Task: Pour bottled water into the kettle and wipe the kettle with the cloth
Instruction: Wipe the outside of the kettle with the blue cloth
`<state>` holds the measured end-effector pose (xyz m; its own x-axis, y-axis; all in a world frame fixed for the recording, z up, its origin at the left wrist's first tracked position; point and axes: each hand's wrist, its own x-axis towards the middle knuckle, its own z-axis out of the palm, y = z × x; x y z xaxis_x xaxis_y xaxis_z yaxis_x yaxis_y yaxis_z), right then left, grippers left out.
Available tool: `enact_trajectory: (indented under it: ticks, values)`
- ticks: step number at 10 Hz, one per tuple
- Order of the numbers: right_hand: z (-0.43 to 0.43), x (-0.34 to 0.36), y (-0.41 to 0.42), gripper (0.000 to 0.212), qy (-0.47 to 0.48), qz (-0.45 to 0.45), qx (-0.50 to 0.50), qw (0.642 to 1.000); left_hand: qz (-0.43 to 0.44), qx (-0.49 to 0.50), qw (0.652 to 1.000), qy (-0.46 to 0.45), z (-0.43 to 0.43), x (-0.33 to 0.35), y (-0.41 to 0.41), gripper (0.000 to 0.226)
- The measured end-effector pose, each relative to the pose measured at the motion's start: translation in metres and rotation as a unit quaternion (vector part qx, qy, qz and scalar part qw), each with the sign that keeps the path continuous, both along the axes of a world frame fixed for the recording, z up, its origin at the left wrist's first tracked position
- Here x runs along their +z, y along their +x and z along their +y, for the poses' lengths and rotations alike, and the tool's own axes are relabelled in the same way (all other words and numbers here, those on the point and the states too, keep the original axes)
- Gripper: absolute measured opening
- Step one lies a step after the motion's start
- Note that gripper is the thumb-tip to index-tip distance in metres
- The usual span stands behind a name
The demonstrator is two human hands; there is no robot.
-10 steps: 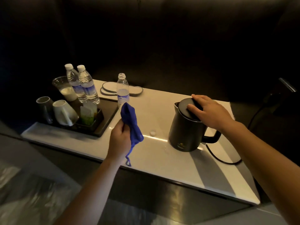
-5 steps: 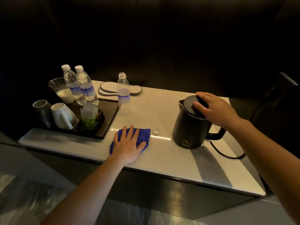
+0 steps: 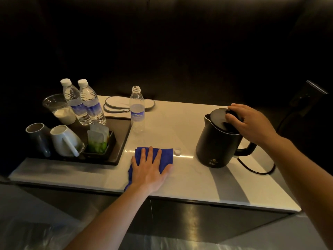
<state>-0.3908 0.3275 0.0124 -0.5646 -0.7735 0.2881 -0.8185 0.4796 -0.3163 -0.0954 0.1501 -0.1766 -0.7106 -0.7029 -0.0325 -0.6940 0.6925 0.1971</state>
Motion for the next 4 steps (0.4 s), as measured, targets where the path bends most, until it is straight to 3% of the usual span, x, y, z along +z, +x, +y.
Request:
enact_trajectory:
  ticks: [2, 4]
  values:
    - [0.027, 0.028, 0.043, 0.073, -0.064, -0.012, -0.007, 0.998, 0.011, -0.019, 1.000, -0.005, 0.002, 0.004, 0.008, 0.091]
    - [0.078, 0.088, 0.096, 0.050, -0.151, 0.068, 0.061, 0.984, 0.108, -0.017, 0.994, -0.008, 0.016, 0.034, 0.043, 0.082]
